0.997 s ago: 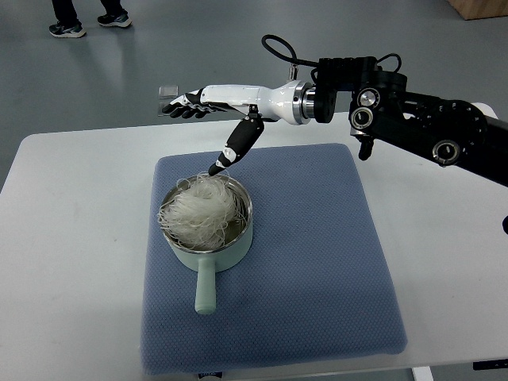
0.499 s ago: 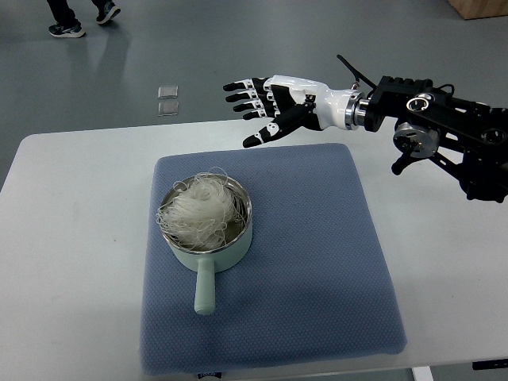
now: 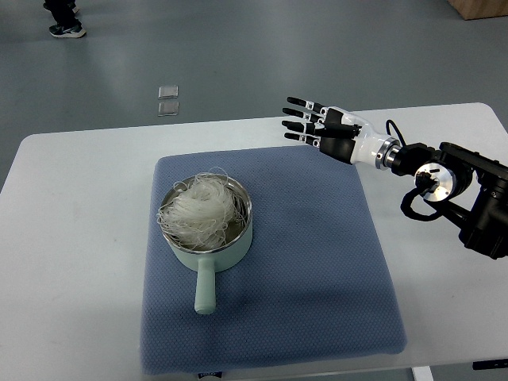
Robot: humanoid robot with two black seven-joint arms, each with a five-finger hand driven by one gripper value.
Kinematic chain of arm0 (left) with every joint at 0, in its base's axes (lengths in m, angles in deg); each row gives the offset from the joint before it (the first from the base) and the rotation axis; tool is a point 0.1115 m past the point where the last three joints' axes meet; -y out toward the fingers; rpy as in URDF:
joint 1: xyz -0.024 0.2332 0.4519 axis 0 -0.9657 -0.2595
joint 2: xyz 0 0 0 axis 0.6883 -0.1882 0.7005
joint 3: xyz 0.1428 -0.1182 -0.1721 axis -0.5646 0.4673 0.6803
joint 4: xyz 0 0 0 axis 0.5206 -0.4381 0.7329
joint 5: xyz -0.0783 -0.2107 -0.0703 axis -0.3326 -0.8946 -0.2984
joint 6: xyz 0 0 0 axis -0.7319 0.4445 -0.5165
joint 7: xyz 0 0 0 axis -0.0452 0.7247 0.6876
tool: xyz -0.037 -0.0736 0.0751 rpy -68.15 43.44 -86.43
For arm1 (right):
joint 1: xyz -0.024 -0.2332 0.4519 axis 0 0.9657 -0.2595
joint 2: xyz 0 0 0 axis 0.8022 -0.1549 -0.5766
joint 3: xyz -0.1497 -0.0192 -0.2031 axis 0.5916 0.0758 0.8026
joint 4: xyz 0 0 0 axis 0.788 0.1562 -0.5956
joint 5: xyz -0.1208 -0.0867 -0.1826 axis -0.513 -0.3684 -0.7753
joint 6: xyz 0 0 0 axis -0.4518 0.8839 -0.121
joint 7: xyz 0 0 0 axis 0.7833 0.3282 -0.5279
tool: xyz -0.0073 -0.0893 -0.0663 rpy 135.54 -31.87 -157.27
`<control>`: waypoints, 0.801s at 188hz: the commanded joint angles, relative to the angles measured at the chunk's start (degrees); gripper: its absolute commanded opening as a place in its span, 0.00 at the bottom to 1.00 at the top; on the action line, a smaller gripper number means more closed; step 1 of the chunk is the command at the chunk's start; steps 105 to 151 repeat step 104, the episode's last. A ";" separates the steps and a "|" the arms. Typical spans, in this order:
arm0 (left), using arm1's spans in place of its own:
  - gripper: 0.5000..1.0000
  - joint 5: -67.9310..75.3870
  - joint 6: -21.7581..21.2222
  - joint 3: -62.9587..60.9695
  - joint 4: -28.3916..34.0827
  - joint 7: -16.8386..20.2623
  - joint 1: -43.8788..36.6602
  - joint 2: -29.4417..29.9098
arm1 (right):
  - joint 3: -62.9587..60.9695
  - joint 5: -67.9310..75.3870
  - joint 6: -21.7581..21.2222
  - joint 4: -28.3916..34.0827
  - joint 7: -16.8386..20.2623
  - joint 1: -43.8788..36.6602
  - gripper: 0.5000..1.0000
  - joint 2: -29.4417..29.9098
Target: Put vermicelli into pot with right hand
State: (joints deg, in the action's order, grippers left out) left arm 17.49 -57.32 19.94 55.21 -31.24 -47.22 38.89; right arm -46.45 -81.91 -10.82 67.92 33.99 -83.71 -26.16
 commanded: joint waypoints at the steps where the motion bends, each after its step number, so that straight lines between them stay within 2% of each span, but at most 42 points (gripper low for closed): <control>1: 1.00 0.00 -0.01 0.01 0.06 0.00 0.01 0.00 | -0.15 0.39 1.07 -1.21 -0.42 0.82 0.81 1.96; 17: 1.00 0.00 -0.01 0.01 -0.03 0.00 0.01 0.00 | -0.24 0.39 0.81 -1.91 -0.60 0.82 0.85 2.58; 151: 1.00 0.00 -0.01 0.01 -0.03 0.00 0.01 0.00 | -0.32 0.39 0.10 -1.91 -0.69 0.73 0.85 2.66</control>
